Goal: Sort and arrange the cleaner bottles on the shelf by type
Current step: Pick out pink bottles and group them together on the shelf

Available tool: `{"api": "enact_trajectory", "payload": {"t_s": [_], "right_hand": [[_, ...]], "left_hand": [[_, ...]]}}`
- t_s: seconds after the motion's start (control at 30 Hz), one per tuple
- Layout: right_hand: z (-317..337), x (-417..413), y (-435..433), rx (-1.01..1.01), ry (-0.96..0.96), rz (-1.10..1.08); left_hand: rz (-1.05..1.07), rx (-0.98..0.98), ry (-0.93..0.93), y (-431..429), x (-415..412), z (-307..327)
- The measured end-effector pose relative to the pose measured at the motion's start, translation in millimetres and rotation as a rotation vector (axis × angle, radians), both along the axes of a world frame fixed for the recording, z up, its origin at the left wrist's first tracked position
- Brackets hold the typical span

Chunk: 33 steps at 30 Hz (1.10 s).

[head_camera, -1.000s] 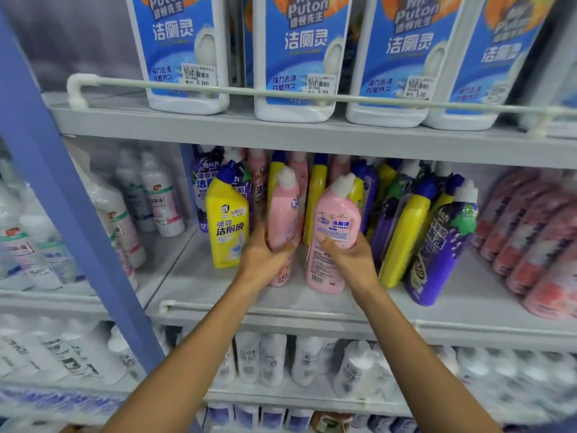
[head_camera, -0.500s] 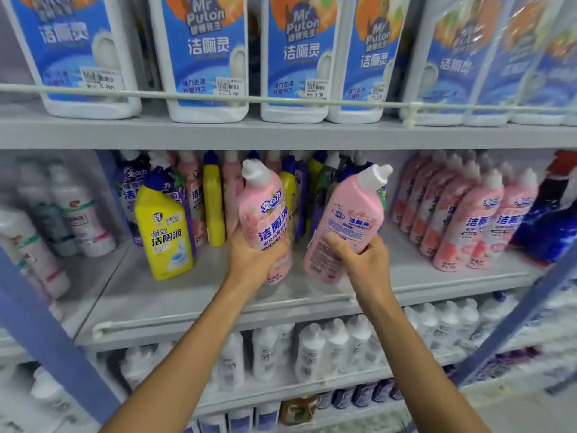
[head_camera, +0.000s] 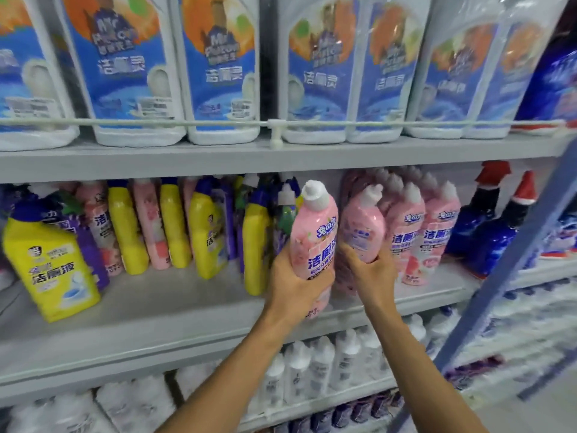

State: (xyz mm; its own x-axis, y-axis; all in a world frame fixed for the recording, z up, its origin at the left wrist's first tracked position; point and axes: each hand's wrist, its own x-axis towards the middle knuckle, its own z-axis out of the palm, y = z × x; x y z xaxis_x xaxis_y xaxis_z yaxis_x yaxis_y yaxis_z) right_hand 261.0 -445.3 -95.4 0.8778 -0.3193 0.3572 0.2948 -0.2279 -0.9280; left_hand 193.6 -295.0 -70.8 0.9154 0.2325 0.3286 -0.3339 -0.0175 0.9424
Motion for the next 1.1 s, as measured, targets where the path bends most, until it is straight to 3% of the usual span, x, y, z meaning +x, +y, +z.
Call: {"api": "enact_trajectory", "payload": {"t_s": [0.13,0.47,0.77,1.0,1.1], "right_hand": [[-16.3,27.5,-10.0,-0.001,-0.003,-0.013],[-31.9,43.3,-17.6,0.017,-0.053,0.190],[-30.0,53.3,8.7,-0.012,-0.083,0.019],[-24.4,59.3,-4.5,-0.052,0.068,0.375],[-34.0,73.4,-12.0,-0.120,0.040,0.341]], "left_hand": [[0.128,-0.024,0.070,-36.0,31.7,-10.8],[0.376,0.040,0.104,-51.4,86.4,-39.7],[0.382,0.188,0.086,-35.5,90.2,-49.4],[0.328,0.163,0.071,-29.1,86.6,-50.3],[0.311,0.167,0.075,-24.1,81.8,-54.3]]}}
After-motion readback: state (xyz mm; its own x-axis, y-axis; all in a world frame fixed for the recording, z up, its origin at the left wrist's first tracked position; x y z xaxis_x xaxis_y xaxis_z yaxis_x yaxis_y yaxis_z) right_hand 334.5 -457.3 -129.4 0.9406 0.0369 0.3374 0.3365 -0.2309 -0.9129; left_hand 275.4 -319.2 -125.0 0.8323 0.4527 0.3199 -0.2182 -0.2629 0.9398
